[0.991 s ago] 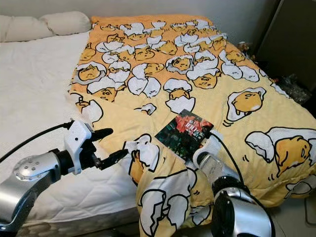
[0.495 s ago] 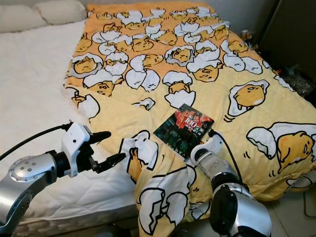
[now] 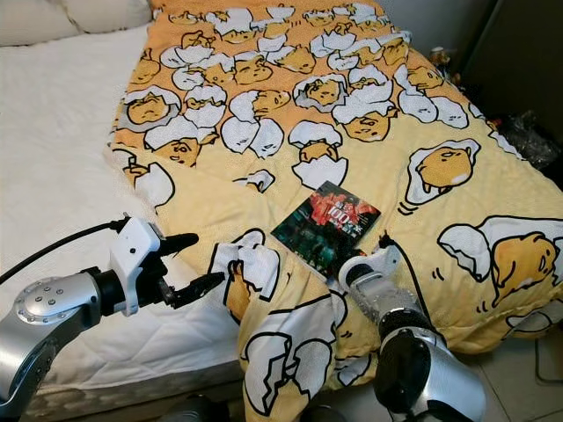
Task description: Clean up the room
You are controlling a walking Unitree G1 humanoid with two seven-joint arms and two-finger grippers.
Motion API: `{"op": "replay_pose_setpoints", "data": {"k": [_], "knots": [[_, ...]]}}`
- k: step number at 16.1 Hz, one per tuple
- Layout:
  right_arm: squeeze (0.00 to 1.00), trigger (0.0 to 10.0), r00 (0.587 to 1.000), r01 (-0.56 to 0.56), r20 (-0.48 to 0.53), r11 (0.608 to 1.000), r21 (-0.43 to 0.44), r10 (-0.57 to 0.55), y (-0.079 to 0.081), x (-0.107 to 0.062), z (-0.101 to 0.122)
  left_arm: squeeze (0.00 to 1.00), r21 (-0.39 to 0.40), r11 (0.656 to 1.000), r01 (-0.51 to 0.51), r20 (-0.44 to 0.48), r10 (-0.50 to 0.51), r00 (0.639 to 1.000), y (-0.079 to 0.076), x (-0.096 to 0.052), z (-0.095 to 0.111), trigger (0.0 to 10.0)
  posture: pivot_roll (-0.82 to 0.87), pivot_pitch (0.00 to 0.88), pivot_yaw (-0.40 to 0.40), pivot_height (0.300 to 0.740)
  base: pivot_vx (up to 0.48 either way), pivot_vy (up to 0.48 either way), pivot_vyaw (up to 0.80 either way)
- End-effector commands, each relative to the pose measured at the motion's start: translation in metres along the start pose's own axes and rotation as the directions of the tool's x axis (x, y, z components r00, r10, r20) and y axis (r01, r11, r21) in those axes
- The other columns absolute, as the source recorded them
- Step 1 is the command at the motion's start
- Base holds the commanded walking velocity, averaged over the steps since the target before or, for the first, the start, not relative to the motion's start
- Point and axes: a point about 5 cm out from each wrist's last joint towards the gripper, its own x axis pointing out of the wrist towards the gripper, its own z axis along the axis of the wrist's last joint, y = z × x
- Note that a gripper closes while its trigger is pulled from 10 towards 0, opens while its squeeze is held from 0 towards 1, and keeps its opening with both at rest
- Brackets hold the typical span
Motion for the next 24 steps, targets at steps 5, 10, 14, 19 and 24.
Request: {"op": "replay_pose_setpoints", "data": {"k": [5, 10, 14, 19, 24], "knots": [[0.0, 0.0, 0.994, -0.089, -0.063, 0.996, -0.015, 0.088, 0.021, 0.008, -0.009, 0.0, 0.008, 1.0, -0.009, 0.01, 0.009, 1.0, 0.001, -0.002, 0.004, 10.0, 0.12, 0.122, 0.026, 0.74, 0.0, 0.0, 0.0], [0.0, 0.0, 0.994, -0.085, -0.065, 0.996, -0.03, 0.082, 0.021, 0.01, -0.014, 0.0, 0.003, 1.0, -0.014, 0.007, 0.014, 1.0, 0.0, -0.004, 0.004, 10.0, 0.13, 0.123, 0.019, 0.74, 0.0, 0.0, 0.0], [0.0, 0.0, 0.995, -0.081, -0.054, 0.996, -0.026, 0.079, 0.018, 0.009, -0.015, 0.0, -0.001, 1.0, -0.005, 0.009, 0.005, 1.0, -0.002, -0.003, 0.004, 10.0, 0.13, 0.126, 0.02, 0.74, 0.0, 0.0, 0.0], [0.0, 0.0, 0.995, -0.086, -0.044, 0.996, -0.02, 0.085, 0.017, 0.009, -0.014, 0.0, -0.003, 1.0, 0.0, 0.007, 0.0, 1.0, -0.004, -0.003, 0.004, 10.0, 0.12, 0.126, 0.023, 0.74, 0.0, 0.0, 0.0], [0.0, 0.0, 0.994, -0.11, -0.033, 0.993, -0.031, 0.109, 0.018, 0.008, -0.011, 0.0, -0.006, 1.0, -0.001, 0.01, 0.001, 1.0, -0.004, -0.001, 0.004, 10.0, 0.12, 0.112, 0.02, 0.74, 0.0, 0.0, 0.0]]}}
